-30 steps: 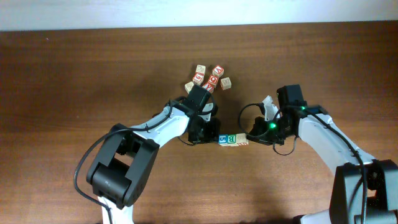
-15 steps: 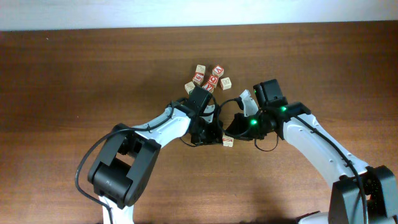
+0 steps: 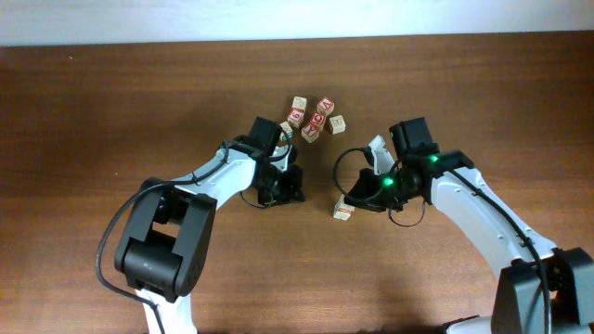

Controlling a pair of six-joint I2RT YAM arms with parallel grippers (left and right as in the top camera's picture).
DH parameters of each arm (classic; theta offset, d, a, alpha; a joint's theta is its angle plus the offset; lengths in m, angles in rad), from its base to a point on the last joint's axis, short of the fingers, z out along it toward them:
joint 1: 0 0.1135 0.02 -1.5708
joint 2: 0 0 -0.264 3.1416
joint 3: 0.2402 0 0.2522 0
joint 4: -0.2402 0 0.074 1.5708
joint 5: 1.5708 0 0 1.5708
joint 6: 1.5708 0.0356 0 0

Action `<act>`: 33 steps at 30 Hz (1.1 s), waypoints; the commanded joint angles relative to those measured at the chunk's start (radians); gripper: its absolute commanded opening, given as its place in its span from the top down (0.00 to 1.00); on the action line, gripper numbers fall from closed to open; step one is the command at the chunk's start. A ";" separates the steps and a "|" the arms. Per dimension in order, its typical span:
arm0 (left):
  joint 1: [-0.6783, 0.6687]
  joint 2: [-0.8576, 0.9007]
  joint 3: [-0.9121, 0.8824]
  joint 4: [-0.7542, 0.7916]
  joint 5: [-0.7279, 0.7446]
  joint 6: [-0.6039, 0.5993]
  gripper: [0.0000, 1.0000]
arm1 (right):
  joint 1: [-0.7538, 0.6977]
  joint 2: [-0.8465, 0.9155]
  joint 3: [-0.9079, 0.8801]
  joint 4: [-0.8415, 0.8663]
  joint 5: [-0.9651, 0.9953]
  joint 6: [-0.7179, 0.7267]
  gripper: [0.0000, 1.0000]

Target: Rotate 3 blocks

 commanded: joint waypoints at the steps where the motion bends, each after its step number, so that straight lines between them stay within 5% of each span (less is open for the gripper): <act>1: -0.001 -0.021 0.012 -0.001 -0.012 0.024 1.00 | -0.007 -0.031 0.043 -0.039 0.038 -0.012 0.96; 6: 0.010 -0.024 0.016 -0.002 -0.012 0.041 1.00 | -0.007 -0.054 0.096 -0.081 0.019 -0.063 0.96; 11: 0.144 -0.438 0.051 -0.160 -0.322 0.191 1.00 | -0.008 -0.271 0.360 -0.372 0.231 -0.122 0.96; 12: 0.147 -0.594 0.051 -0.176 -0.450 0.193 0.65 | -0.008 -0.348 0.404 -0.430 0.291 -0.121 0.94; 13: 0.147 -0.669 0.051 -0.187 -0.503 0.193 0.41 | -0.008 -0.420 0.448 -0.492 0.342 -0.121 0.91; 14: 0.147 -0.764 0.051 -0.227 -0.532 0.193 0.01 | -0.008 -0.531 0.500 -0.589 0.398 -0.121 0.74; 15: 0.147 -0.806 0.051 -0.230 -0.531 0.191 0.01 | -0.008 -0.615 0.512 -0.647 0.406 -0.121 0.51; 16: 0.147 -0.820 0.051 -0.231 -0.531 0.185 0.01 | -0.008 -0.724 0.512 -0.695 0.406 -0.121 0.01; 20: 0.147 -0.816 0.051 -0.234 -0.531 0.185 0.01 | -0.008 -0.915 0.512 -0.736 0.409 -0.122 0.02; 22: 0.147 -0.816 0.051 -0.239 -0.531 0.185 0.01 | -0.008 -0.915 0.507 -0.748 0.574 -0.148 0.02; 24: 0.147 -0.816 0.051 -0.238 -0.531 0.185 0.01 | -0.046 -0.954 0.395 -0.554 0.755 -0.225 0.01; 27: 0.147 -0.816 0.051 -0.238 -0.531 0.185 0.01 | -0.149 -1.210 -0.041 -0.063 0.633 -0.466 0.02; 30: 0.147 -0.816 0.051 -0.238 -0.531 0.185 0.01 | -0.213 -1.486 -0.628 0.417 0.524 -0.465 0.02; 33: 0.147 -0.816 0.051 -0.238 -0.531 0.185 0.01 | -0.212 -1.585 -0.986 0.731 0.485 -0.466 0.01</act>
